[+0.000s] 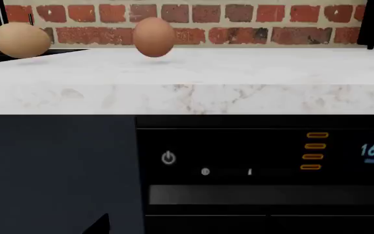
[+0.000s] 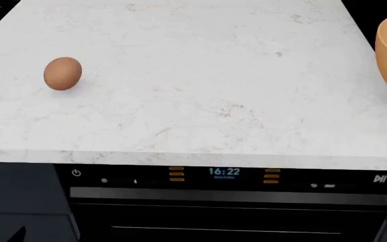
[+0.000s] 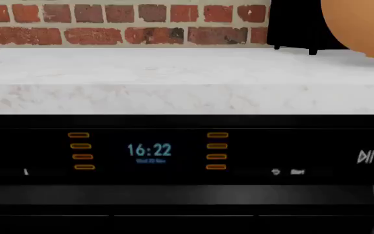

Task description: Place the eggs and milk next to the bowl.

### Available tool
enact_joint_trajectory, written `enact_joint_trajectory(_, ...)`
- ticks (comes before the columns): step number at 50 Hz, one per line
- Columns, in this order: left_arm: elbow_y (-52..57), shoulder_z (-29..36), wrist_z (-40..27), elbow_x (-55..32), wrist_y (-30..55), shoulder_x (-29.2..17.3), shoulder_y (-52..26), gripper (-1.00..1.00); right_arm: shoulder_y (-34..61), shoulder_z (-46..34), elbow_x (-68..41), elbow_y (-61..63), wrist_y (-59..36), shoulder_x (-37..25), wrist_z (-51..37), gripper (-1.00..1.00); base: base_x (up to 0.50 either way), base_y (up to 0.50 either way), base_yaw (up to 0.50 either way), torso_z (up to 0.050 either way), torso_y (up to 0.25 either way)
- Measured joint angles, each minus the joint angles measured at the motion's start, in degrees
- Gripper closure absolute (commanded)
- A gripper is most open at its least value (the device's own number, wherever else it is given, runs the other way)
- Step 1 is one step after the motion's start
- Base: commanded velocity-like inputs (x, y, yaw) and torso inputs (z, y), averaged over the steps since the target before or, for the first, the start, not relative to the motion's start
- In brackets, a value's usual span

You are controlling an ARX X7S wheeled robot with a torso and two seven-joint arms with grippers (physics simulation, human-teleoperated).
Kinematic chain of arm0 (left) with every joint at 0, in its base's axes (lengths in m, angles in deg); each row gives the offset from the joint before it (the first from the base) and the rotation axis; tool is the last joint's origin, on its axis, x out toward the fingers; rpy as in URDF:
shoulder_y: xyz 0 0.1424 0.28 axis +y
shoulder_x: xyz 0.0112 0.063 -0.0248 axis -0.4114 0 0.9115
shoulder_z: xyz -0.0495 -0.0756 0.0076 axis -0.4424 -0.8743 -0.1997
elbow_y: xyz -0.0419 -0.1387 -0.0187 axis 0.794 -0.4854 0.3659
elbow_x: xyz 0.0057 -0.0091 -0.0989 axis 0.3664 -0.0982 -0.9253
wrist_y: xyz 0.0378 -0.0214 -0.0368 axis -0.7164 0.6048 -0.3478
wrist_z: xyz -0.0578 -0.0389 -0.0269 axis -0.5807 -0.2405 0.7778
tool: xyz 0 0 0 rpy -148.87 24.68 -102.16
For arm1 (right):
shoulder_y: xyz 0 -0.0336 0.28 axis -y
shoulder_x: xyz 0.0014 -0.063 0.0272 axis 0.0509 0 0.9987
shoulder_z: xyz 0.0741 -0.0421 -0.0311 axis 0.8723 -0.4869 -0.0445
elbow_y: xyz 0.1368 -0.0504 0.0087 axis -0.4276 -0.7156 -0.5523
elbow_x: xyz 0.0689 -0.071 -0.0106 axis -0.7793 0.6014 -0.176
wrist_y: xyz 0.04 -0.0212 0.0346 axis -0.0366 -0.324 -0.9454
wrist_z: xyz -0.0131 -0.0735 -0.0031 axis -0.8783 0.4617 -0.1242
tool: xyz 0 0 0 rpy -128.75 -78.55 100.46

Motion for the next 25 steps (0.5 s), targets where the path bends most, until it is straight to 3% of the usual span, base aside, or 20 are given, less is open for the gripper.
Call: enact_joint_trajectory(25,0.40,3.77,-3.10,-2.43,-1.08,-3.01,0.32,-1.00,-0.72,-3.19,-2.61,1.33,-0.60,-2.71,-3.38,-1.00,0.00,0.00,0.00,0.000,0.000)
